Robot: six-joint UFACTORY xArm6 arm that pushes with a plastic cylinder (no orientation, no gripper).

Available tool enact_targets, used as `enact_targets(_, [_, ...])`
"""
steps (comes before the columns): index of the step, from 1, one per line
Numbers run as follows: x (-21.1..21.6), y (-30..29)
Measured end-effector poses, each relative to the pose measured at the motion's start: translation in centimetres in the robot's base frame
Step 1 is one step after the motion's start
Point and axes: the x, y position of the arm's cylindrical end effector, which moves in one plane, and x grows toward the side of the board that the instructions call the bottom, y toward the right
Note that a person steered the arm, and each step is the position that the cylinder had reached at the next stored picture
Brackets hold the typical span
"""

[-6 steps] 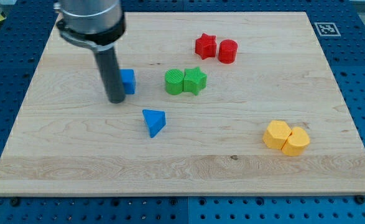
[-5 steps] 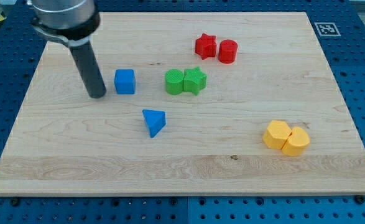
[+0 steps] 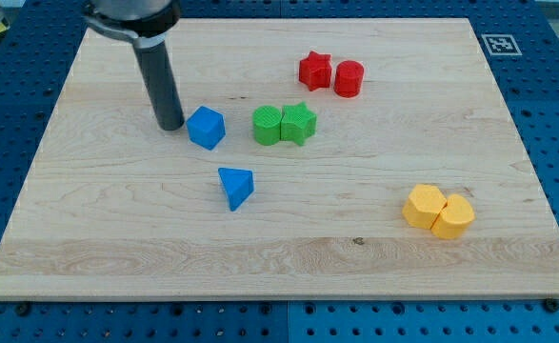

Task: Push the blue cube to the left of the green circle

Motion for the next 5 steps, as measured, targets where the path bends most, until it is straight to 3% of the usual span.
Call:
enact_targets(1, [2.6, 0.2])
enact_targets(5, [3.1, 5.7])
